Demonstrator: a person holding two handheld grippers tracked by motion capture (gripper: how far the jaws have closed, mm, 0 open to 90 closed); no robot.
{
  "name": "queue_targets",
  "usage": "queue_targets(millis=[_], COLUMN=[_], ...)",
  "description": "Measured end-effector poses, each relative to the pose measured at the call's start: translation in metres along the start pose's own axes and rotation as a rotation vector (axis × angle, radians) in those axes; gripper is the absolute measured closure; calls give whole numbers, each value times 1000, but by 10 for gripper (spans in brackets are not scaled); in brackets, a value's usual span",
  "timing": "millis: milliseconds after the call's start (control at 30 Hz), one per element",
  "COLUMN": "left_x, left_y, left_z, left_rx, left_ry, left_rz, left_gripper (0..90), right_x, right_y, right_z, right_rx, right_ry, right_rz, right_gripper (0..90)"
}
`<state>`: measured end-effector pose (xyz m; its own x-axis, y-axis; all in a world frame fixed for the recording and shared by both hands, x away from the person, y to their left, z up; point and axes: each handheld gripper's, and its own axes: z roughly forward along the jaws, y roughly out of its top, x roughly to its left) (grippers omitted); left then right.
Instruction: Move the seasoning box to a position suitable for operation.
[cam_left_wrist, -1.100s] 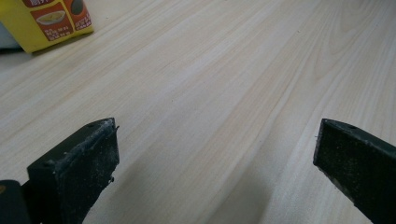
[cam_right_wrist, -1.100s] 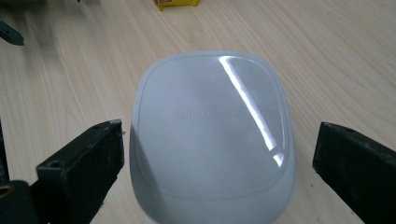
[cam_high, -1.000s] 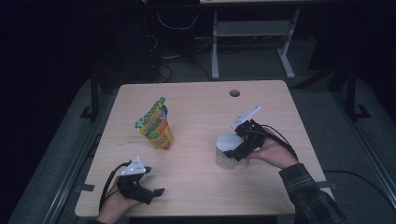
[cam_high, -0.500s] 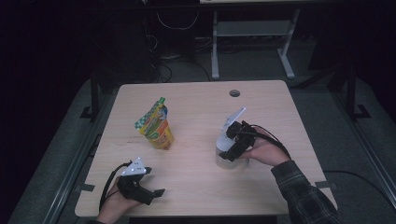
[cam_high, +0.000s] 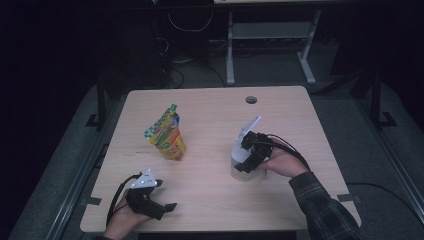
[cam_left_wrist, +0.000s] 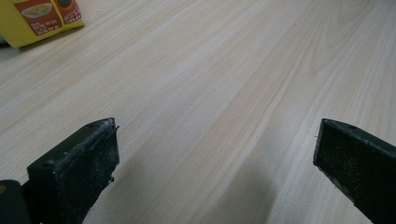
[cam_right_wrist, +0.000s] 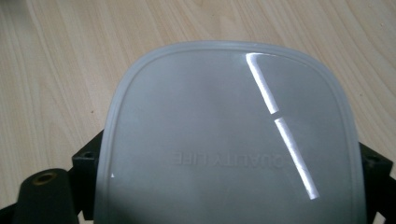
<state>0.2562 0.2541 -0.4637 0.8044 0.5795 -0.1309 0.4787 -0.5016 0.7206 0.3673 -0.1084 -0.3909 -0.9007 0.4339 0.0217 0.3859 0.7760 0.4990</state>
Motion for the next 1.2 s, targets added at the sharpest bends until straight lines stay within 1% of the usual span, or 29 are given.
queue_targets(millis=[500,633,733,833,900,933,967,1200], left_x=[1,1,1,1,0,1,1,1], left_y=[0,0,0,0,0,0,0,0], left_z=[0,0,0,0,0,0,0,0], left_rx=[1,0,1,1,0,0,0,0], left_ry=[0,-1,0,0,-2,-2,-2,0], left_rz=[1,0,4,6,-1,2,2,6], left_gripper=[0,0,0,0,0,0,0,0], right_x=[1,3,7,14,18,22,22,41], right_y=[0,0,1,5,7,10,10,20], right_z=[0,-1,0,0,-1,0,0,4], right_rx=[5,0,0,-4,-7,-6,-6,2], right_ry=[-6,14,22,31,35,46,46,74], right_rz=[-22,-29,-49,-70,-85,-93,-93,-155], right_gripper=[147,147,148,148,148,148,148,148])
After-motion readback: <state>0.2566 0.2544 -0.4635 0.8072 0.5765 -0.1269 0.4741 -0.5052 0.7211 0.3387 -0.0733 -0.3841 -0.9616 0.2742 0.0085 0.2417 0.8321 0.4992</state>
